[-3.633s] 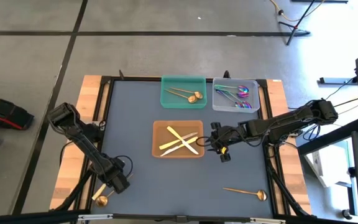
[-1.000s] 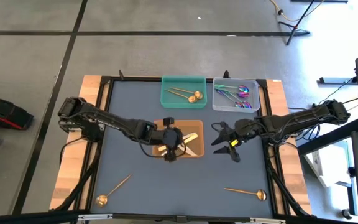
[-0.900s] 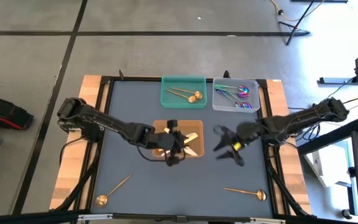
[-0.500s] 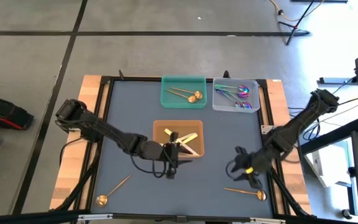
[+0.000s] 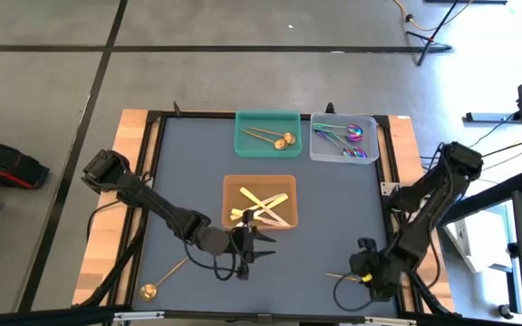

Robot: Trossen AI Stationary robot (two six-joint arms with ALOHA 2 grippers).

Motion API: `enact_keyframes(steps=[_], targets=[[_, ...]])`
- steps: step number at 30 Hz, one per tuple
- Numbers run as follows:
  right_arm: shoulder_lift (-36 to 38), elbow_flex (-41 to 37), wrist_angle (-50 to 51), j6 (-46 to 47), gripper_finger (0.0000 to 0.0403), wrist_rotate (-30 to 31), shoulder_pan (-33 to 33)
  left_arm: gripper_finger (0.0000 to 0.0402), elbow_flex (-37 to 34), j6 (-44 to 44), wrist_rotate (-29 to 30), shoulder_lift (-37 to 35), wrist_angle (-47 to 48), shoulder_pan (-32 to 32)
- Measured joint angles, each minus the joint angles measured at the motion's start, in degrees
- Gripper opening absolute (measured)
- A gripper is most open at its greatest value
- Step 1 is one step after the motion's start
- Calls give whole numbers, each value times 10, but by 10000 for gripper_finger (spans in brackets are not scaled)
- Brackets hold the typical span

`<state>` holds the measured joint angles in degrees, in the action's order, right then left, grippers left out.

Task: Sort silverware by color (type)
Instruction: Put the gold spoon into the green bin

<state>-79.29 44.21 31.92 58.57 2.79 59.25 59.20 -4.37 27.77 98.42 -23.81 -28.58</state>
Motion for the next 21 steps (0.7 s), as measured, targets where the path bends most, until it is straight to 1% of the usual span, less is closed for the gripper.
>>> enact_keyframes(steps=[3,6,11,13,16,21], targets=[[-36,0,-1,15,172,-10,19,125,0,0,18,0,0,-5],[-69,0,-8,16,172,-15,28,125,0,-2,19,0,3,-5],[-100,1,-19,16,170,-18,26,125,0,-16,19,0,6,-5],[-104,2,-19,16,160,-13,26,125,0,-16,19,0,7,-5],[-105,2,-15,25,125,-11,22,125,0,-17,19,0,9,-5],[-105,2,-1,9,35,-33,-3,124,0,-46,28,0,28,-5]])
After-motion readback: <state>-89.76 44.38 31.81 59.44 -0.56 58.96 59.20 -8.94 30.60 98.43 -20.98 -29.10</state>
